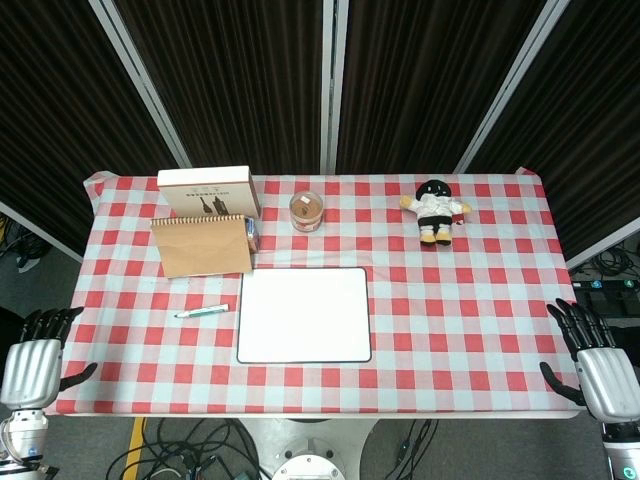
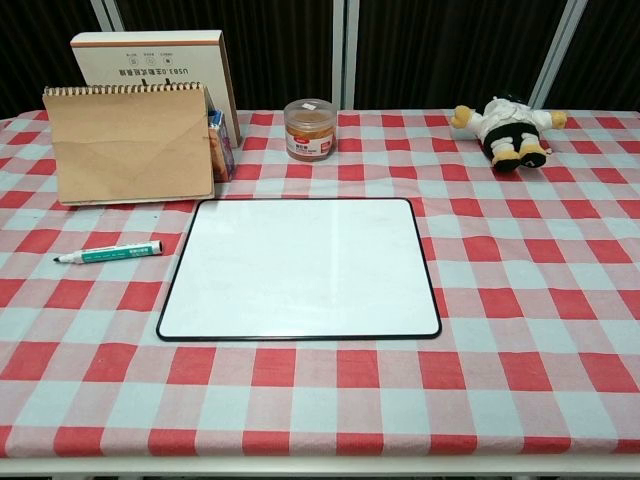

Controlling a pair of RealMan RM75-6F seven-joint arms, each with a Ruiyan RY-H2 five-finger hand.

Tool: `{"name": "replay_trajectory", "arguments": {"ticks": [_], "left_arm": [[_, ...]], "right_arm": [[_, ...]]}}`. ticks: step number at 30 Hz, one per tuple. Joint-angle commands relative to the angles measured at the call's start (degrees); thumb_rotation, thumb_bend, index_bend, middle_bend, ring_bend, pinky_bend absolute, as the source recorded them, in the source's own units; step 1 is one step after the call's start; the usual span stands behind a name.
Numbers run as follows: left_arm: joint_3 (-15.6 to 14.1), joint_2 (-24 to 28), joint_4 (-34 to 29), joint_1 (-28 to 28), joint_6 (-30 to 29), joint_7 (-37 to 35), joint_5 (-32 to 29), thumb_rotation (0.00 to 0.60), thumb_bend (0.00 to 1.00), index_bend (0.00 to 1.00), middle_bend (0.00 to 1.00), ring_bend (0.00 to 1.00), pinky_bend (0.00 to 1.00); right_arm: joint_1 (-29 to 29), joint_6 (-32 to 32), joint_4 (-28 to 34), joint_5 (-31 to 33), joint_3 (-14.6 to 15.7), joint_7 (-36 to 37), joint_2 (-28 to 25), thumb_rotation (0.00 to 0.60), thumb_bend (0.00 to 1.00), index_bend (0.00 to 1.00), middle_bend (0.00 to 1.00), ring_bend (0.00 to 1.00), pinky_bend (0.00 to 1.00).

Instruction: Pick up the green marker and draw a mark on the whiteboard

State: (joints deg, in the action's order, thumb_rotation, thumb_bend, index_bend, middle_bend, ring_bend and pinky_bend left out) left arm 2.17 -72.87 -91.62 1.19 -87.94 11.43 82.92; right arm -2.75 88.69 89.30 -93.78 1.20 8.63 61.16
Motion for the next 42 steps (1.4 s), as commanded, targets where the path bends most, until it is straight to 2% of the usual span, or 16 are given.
{"name": "replay_trajectory", "arguments": {"ticks": [1,11,14,19,22,25,26,29,30,33,37,42], "left_arm": [[0.0,-0.2,0.0,-0.1,0.1,0.1,-0.2,0.600,0.10,0.19,0.19,0.13,0.12],[0.7,0.7,-1.0,1.7,1.7,2.1,0.4,0.600,0.10,0.19,0.19,0.13,0.12],[2.1,0.6,-0.3,5.0,3.9,2.6,2.3,0.600,0.10,0.19,0.19,0.13,0.12],[5.6,-0.6,-0.6,13.0,12.5,2.3,2.5,0.600,0.10,0.20,0.19,0.13,0.13],[7.7,-2.3,-1.0,18.1,19.0,2.9,0.0,0.600,0.10,0.24,0.19,0.18,0.21],[9.8,-5.5,0.2,22.4,24.8,3.5,-4.5,0.600,0.10,0.29,0.22,0.28,0.40],[10.3,-6.4,0.7,23.6,26.3,4.3,-6.2,0.600,0.10,0.31,0.24,0.33,0.50],[11.0,-8.9,1.6,27.0,30.6,9.8,-11.4,0.600,0.12,0.40,0.34,0.51,0.74],[11.0,-9.8,1.6,28.0,31.4,12.2,-13.2,0.600,0.13,0.42,0.36,0.55,0.78],[10.7,-11.9,0.7,30.1,32.0,18.8,-17.5,0.600,0.15,0.44,0.41,0.65,0.84],[10.5,-14.6,-1.5,32.6,31.9,26.6,-25.7,0.600,0.16,0.44,0.42,0.69,0.87],[10.0,-20.3,0.8,35.9,28.7,35.7,-35.3,0.600,0.17,0.44,0.42,0.74,0.89]], "right_arm": [[-0.1,-0.1,0.0,-0.1,-0.1,0.0,0.1,0.600,0.24,0.00,0.04,0.00,0.00],[-0.4,0.0,0.3,0.4,-1.0,-0.6,-0.3,0.600,0.24,0.00,0.04,0.00,0.00],[-1.0,-0.6,0.7,0.8,-1.7,-1.0,-1.2,0.600,0.24,0.00,0.04,0.00,0.00],[-2.6,-2.0,2.3,1.4,-3.1,-2.3,-2.9,0.600,0.24,0.00,0.03,0.00,0.00],[-3.3,-2.6,3.1,1.6,-3.6,-2.9,-3.8,0.600,0.24,0.00,0.03,0.00,0.00],[-3.6,-3.3,3.8,2.2,-3.9,-3.3,-4.5,0.600,0.24,0.00,0.03,0.00,0.00],[-3.7,-3.5,3.9,2.5,-3.9,-3.4,-4.6,0.600,0.24,0.00,0.03,0.00,0.00],[-3.7,-4.0,4.3,3.2,-4.0,-3.7,-4.9,0.600,0.24,0.00,0.03,0.00,0.00],[-3.7,-4.2,4.4,3.4,-4.0,-3.8,-4.9,0.600,0.24,0.00,0.03,0.00,0.00],[-3.7,-4.6,4.5,3.9,-3.9,-3.9,-4.8,0.600,0.24,0.00,0.03,0.00,0.00],[-3.9,-5.5,4.4,4.4,-3.8,-3.6,-4.9,0.600,0.24,0.00,0.03,0.00,0.00],[-3.8,-5.6,3.7,4.7,-3.8,-2.5,-4.6,0.600,0.24,0.00,0.03,0.00,0.00]]}}
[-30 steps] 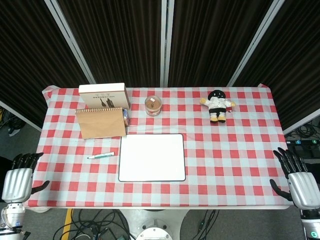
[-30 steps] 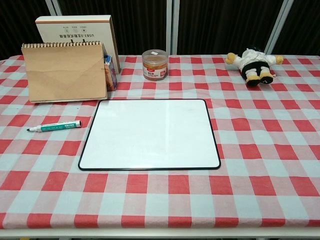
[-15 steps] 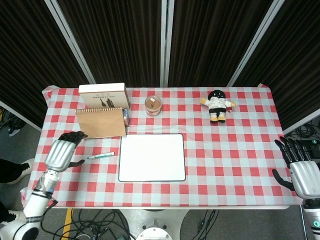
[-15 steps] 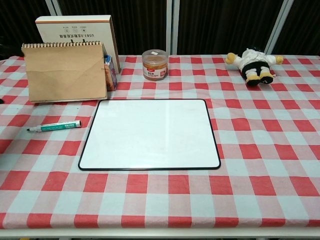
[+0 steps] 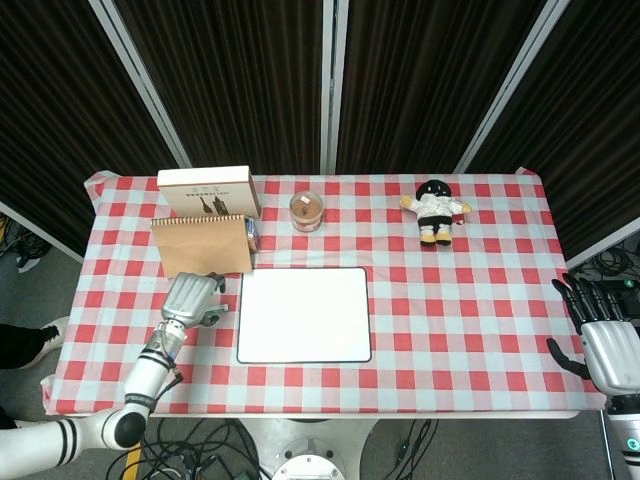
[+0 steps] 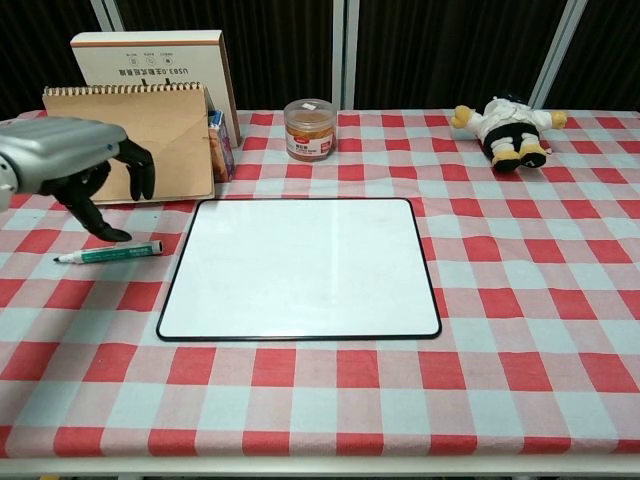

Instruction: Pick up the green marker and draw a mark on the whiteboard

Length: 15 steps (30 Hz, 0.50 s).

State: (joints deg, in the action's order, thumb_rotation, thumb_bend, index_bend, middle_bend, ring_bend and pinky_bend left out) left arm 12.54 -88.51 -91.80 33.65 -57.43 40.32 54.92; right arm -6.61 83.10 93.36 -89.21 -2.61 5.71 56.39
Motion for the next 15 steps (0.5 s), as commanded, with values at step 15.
{"name": "replay_trajectory", "arguments": {"ticks": [15], "left_arm": [[-0.4,-10.0,3.6,8.6,-9.6,18.7,-24.4,0.600,0.22,0.45,0.43,0.80,0.90]], "right_arm": [[0.4,-0.3,-2.6,0.4,0.5,3.1,0.8,0.600,0.24,0.00,0.03,0.00,0.00]]}}
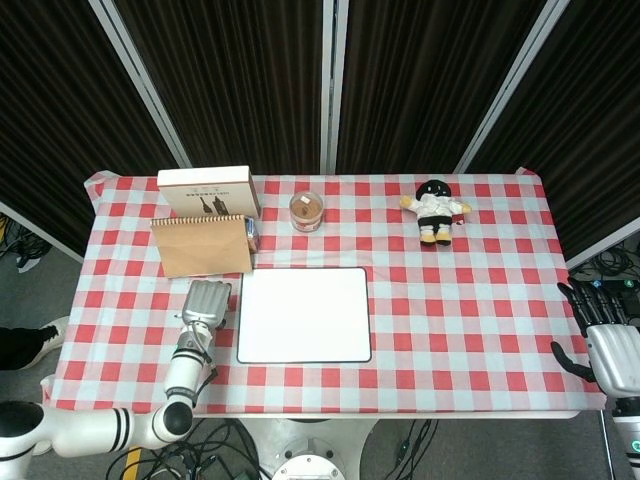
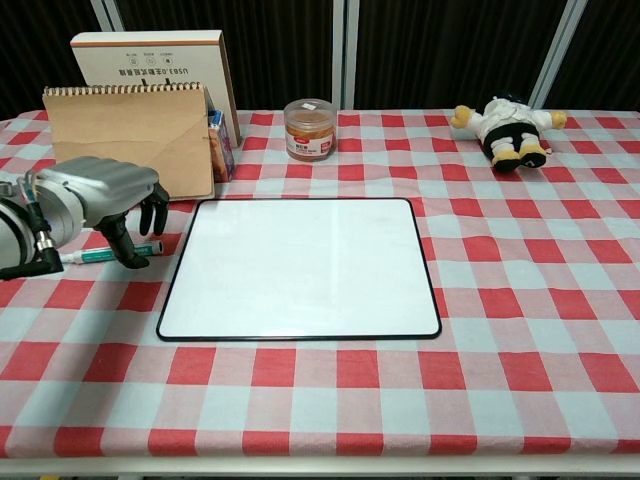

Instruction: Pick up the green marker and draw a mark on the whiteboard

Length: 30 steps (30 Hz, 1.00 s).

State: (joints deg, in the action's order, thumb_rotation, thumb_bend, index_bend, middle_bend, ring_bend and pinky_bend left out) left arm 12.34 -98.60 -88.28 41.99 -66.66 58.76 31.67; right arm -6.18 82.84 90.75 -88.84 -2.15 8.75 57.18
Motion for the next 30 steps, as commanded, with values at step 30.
{"name": "replay_trajectory", "arguments": {"ticks": [30], "left_arm": [[-2.9,0.4,3.7,1.5,0.2,-3.1,-4.2,0.600,0.33,0.49,0.46,0.81,0.90]], "right_arm": [[0.4,0.0,-0.3,0.4,0.1,0.7,0.3,0.600,0.23,0.00,0.03,0.00,0.00]]}}
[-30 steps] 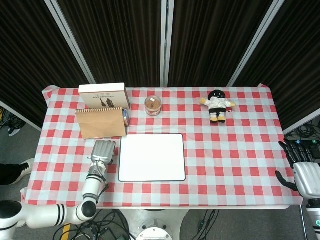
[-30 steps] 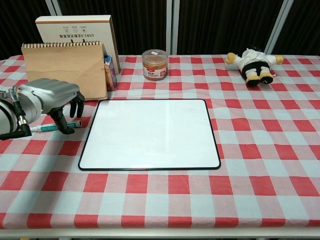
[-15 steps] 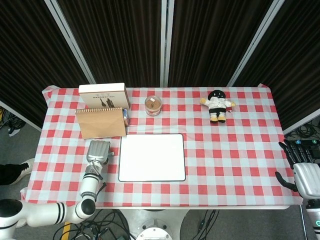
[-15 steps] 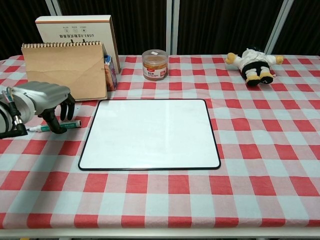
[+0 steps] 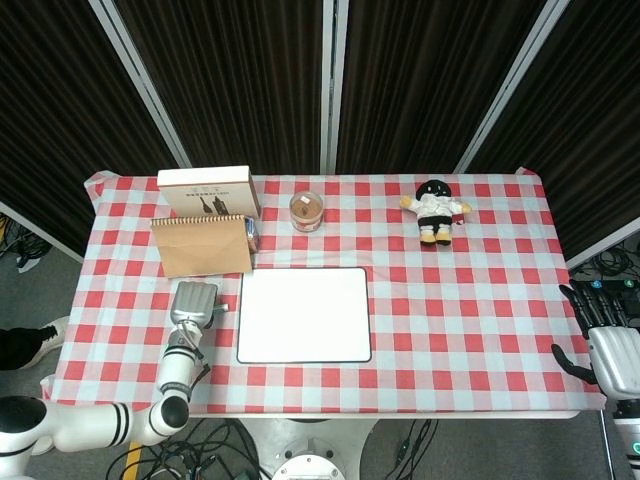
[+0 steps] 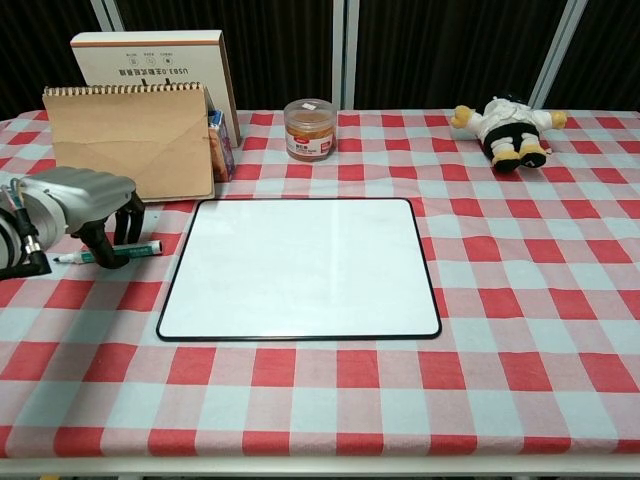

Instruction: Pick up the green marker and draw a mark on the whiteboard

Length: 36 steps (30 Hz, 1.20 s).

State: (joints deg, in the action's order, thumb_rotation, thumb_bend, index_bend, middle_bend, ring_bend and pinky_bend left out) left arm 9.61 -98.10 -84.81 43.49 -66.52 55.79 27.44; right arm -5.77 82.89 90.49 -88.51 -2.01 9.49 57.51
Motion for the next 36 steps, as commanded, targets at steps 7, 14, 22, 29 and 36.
{"name": "replay_trajectory", "arguments": {"ticks": [7,14,22,29,36], "left_arm": [[-0.7,0.2,0.5,-0.3,0.3,-2.2,1.7,0.600,0.37,0.54,0.50,0.81,0.90],[1.6,3.4,-2.4,-2.6,3.8,-16.6,11.1,0.600,0.41,0.58,0.55,0.83,0.91],[6.1,4.7,-1.6,-6.4,14.8,-55.1,34.0,0.600,0.42,0.58,0.55,0.79,0.83],[4.6,-1.3,9.6,-4.1,15.6,-72.1,46.9,0.600,0.42,0.58,0.54,0.75,0.75],[3.0,-7.3,19.5,-1.5,13.8,-76.3,52.1,0.600,0.41,0.58,0.54,0.74,0.73]], "right_arm": [[0.1,0.5,0.1,-0.2,-0.2,0.4,0.1,0.600,0.21,0.00,0.03,0.00,0.00],[0.4,1.1,0.9,-0.5,-0.1,-0.1,-0.5,0.600,0.21,0.00,0.03,0.00,0.00],[1.4,2.0,1.3,-0.6,0.4,-0.2,-0.7,0.600,0.20,0.00,0.03,0.00,0.00],[1.6,1.9,1.4,-0.4,0.4,0.0,-1.0,0.600,0.20,0.00,0.03,0.00,0.00],[1.4,1.0,0.9,-0.1,0.5,1.2,-0.7,0.600,0.20,0.00,0.03,0.00,0.00]]}}
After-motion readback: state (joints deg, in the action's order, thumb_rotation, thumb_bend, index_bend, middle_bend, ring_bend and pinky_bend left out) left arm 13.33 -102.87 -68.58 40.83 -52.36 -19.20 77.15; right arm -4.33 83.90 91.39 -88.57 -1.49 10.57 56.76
